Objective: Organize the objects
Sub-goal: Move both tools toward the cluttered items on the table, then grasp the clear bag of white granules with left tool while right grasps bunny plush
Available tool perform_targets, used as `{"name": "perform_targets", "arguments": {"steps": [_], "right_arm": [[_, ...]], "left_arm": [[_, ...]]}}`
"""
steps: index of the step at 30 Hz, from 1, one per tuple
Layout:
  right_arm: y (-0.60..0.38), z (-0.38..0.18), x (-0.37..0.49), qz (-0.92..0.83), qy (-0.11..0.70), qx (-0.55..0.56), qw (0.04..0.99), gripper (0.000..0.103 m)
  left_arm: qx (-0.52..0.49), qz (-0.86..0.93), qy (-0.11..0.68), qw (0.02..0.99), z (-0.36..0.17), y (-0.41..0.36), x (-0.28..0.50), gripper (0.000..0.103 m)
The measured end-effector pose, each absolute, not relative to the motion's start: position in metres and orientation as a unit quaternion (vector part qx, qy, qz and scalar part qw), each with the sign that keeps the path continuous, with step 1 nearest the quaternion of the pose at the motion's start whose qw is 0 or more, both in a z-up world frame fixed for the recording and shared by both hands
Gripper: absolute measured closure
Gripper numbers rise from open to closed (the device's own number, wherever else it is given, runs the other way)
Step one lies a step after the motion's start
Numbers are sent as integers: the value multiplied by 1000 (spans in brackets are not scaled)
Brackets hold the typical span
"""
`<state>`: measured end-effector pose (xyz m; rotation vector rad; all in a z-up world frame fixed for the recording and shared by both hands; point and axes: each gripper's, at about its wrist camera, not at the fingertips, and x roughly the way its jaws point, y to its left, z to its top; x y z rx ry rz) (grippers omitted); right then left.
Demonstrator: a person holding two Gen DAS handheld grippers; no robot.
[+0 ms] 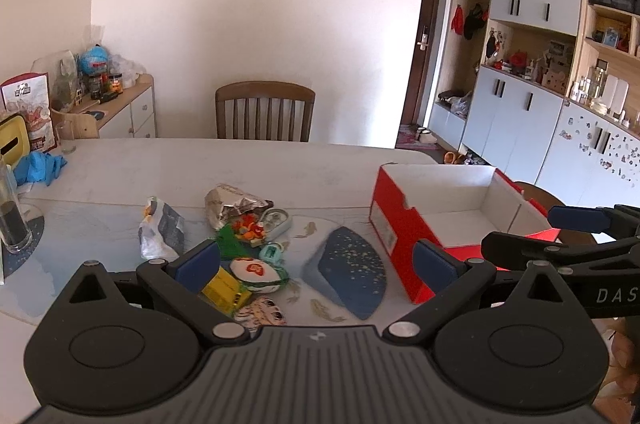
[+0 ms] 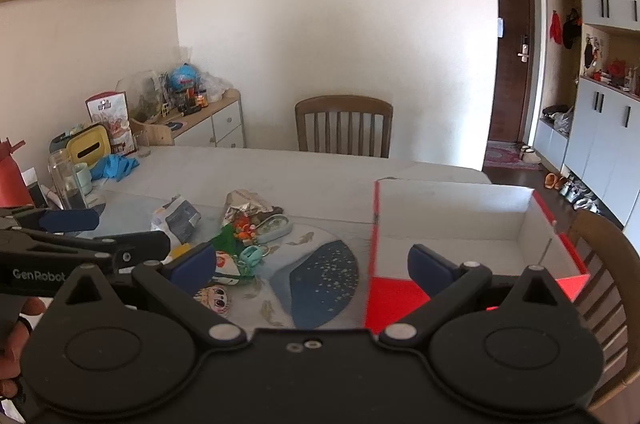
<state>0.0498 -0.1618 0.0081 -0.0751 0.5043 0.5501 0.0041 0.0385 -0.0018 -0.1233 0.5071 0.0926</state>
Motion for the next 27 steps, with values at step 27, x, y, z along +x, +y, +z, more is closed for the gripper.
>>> {"name": "perform_targets", "arguments": {"steps": [27], "right_arm": [[-40, -68, 109, 311, 365, -104, 871, 14]], "left_arm": [[-20, 72, 361, 929, -115, 181, 87, 1]]}}
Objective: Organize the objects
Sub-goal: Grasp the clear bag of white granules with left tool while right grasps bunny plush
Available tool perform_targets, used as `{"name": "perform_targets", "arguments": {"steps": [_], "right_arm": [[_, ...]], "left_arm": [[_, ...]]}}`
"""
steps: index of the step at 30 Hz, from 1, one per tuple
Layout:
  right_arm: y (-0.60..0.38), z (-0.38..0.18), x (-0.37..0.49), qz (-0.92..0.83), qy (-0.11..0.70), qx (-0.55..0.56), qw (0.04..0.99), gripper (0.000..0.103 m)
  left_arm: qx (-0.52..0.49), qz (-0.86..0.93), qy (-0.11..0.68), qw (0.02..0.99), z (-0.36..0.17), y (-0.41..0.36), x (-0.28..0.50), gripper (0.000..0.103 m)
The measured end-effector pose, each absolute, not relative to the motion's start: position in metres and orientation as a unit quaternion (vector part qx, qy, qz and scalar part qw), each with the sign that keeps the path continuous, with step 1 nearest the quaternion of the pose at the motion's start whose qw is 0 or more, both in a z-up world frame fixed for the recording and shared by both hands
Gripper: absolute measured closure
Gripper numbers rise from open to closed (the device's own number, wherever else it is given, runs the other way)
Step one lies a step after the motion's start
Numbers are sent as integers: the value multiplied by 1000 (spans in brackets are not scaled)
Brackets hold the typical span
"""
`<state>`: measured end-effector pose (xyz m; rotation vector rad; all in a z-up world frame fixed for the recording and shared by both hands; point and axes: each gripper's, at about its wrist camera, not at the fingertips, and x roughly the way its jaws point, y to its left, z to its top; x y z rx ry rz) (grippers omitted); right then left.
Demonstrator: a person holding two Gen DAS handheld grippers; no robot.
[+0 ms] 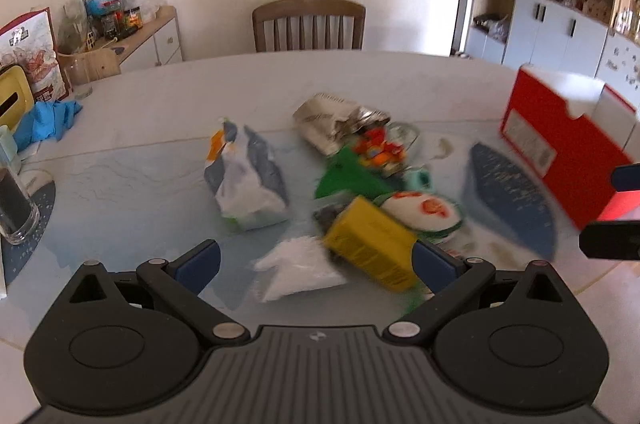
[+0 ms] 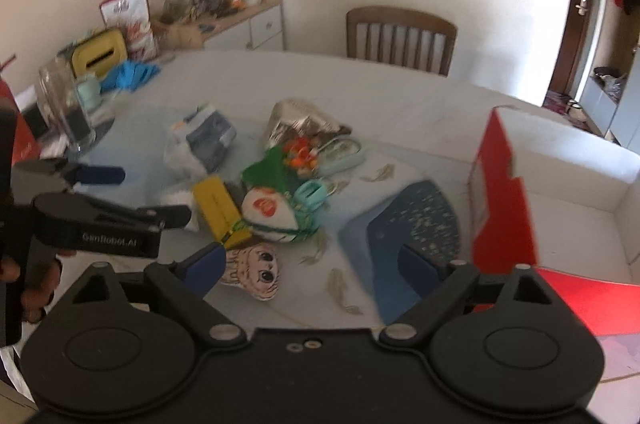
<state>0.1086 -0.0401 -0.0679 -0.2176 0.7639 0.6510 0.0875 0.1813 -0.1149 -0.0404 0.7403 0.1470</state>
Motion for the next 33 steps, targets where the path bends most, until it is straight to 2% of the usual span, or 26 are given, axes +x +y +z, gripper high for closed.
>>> {"name": "perform_targets", "arguments": {"steps": [10, 16, 20, 23, 25, 33], "right_arm": [[1, -107, 117, 342, 404, -147, 835, 19], [17, -126, 124, 351, 424, -159, 820, 27], [23, -132, 128, 355, 436, -155, 812, 34], [26, -135, 129, 358, 440, -155, 809, 39], [28, -135, 129, 360, 441, -158, 807, 48], [26, -131, 129, 360, 440, -150, 809, 55]], "left_arm": [[-17, 53, 387, 920, -142, 200, 107, 1], [-15, 42, 400, 916, -152, 203, 116, 6], [-15, 33, 406, 913, -157, 207, 120, 18], [-20, 24, 405, 914, -158, 210, 120, 21], [-23, 14, 404, 914, -159, 211, 120, 30], [-14, 7, 399, 917, -157, 208, 116, 44]]}}
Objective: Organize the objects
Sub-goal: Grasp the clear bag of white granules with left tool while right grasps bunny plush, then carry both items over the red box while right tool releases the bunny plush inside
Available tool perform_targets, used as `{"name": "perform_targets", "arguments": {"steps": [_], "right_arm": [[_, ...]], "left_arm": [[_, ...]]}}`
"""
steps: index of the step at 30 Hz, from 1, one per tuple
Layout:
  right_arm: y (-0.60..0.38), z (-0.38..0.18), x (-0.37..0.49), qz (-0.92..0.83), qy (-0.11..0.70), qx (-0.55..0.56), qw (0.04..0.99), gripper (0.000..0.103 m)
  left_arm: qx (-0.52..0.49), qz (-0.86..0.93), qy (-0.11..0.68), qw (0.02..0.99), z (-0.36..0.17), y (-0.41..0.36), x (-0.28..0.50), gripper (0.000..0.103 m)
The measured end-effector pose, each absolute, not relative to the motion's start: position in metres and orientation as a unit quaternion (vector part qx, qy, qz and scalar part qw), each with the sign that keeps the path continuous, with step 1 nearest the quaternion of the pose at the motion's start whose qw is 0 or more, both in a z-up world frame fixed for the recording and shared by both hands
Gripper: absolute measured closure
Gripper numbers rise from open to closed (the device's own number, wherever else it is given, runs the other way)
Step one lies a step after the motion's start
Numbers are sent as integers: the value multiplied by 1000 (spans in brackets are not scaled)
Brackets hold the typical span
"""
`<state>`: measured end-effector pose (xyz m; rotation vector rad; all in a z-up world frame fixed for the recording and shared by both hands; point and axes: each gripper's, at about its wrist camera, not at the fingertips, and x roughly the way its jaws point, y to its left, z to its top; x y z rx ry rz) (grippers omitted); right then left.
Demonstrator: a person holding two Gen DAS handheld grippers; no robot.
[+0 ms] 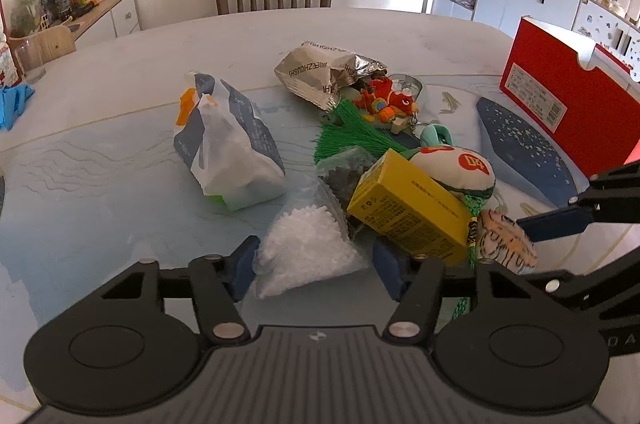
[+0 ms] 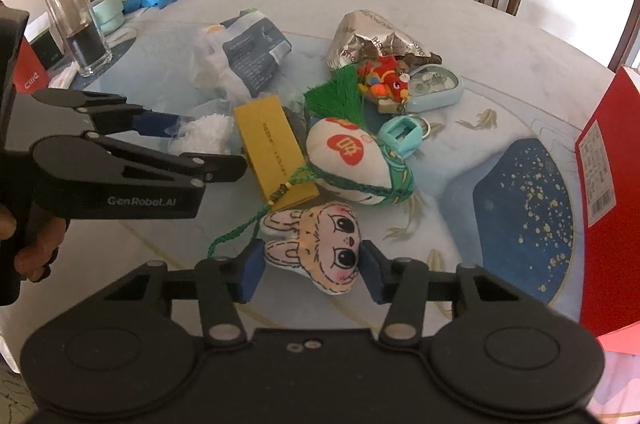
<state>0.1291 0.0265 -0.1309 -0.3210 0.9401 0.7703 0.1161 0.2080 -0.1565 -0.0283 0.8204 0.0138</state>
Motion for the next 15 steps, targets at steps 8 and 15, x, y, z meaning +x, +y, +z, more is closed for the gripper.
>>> {"name": "perform_targets", "arguments": {"steps": [8, 15], "right_arm": [[6, -116, 125, 350, 429, -147, 820, 55], [-24, -98, 121, 351, 415, -132, 829, 55]], "left_arm": [[-20, 19, 398, 917, -147, 205, 106, 57], [-21, 34, 396, 917, -138, 195, 98, 66]]}}
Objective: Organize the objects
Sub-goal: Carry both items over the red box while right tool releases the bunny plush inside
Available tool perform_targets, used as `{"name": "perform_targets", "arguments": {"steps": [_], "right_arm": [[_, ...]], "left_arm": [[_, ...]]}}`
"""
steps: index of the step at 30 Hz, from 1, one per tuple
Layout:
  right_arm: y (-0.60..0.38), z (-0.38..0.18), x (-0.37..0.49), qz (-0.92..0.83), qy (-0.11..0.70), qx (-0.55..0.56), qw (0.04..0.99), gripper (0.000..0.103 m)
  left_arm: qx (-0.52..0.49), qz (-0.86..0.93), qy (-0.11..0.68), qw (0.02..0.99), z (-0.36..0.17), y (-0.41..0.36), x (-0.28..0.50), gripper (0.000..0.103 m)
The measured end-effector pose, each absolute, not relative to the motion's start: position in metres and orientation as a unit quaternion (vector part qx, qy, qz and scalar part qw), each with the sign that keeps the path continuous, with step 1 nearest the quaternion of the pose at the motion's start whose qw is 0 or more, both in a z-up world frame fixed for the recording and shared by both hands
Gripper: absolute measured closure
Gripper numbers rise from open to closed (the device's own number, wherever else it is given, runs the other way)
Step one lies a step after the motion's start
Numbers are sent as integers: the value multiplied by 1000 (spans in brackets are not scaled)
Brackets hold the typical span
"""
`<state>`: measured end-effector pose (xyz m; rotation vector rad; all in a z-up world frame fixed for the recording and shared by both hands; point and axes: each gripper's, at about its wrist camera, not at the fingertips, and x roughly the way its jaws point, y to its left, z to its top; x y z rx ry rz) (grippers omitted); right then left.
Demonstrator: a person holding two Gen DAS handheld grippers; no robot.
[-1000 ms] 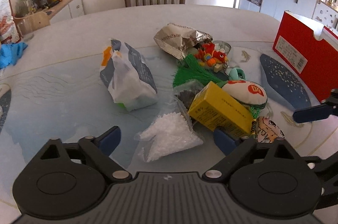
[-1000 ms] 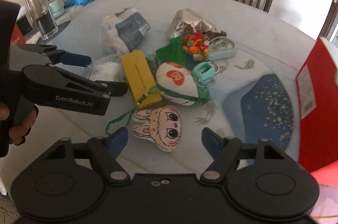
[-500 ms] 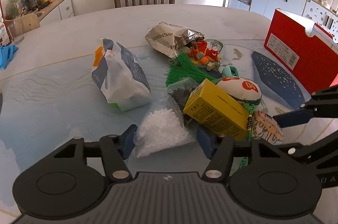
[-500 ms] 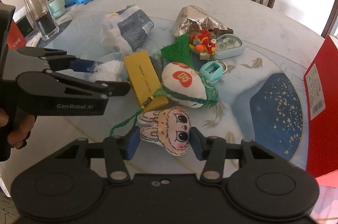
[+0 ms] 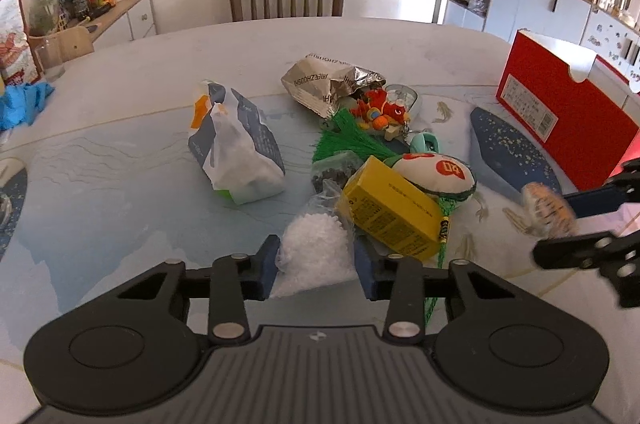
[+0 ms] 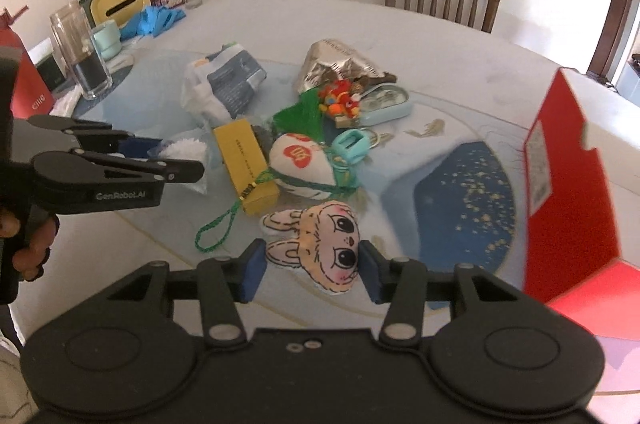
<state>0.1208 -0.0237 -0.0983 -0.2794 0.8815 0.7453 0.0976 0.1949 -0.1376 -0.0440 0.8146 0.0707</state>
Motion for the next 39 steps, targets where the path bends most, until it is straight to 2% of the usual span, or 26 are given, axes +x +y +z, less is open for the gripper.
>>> {"name": "perform_targets", "arguments": {"steps": [9, 22, 39], "right_arm": [[-77, -64, 123, 353, 394, -114, 841, 55], [-157, -21, 150, 347, 361, -112, 858, 55], [-255, -26, 215, 292, 361, -114, 878, 55]], "left_arm": [[-31, 49, 386, 921, -105, 164, 88, 66], [-26, -7, 357, 934, -45, 67, 111, 66], [4, -99, 362, 927, -21, -57, 208, 66]]}}
